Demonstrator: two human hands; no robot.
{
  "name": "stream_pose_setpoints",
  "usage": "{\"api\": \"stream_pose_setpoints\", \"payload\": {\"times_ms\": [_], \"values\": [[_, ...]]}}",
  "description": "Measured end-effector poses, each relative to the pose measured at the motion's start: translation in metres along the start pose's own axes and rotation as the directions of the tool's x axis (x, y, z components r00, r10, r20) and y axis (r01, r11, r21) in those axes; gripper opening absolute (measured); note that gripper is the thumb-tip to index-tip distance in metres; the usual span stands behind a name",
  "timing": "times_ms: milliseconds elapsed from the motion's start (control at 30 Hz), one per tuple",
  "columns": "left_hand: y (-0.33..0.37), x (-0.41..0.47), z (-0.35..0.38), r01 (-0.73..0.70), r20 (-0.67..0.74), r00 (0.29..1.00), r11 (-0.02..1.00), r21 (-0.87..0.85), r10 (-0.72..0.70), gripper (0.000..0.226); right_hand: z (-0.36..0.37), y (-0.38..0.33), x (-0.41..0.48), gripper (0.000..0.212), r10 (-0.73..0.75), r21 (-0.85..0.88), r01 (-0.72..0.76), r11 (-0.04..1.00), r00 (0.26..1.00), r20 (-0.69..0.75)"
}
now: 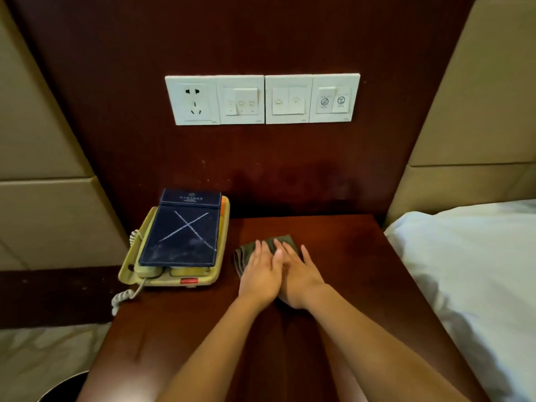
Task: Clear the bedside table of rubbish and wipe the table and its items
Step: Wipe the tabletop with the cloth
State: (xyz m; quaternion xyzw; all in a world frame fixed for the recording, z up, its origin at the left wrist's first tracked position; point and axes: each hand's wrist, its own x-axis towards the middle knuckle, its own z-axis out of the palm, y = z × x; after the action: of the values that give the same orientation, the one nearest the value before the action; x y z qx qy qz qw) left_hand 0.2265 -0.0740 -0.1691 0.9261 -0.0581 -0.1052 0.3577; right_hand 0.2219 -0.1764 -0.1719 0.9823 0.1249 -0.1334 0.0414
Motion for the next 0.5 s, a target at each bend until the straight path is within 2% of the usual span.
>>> {"api": "stream_pose_setpoints", "payload": {"times_ms": [133,267,500], "values": [[0.005,0.049,-0.006,0.027,-0.035,0.999,0.992,0.125,-0.023,0.062,-0.011,0.012,0.044,0.083,0.059,-0.024,-0.059,0.998,0.998,-0.001],[0.001,0.094,-0.007,0.007,-0.007,1.0,0.967,0.255,-0.005,0.065,-0.018,0.028,0.077,0.076,0.067,0.02,-0.067,0.998,0.998,-0.022],[0.022,0.134,0.007,-0.008,0.005,1.0,0.965,0.263,0.006,0.066,-0.025,0.059,0.09,0.073,0.115,0.013,-0.115,0.993,0.993,-0.009]]}}
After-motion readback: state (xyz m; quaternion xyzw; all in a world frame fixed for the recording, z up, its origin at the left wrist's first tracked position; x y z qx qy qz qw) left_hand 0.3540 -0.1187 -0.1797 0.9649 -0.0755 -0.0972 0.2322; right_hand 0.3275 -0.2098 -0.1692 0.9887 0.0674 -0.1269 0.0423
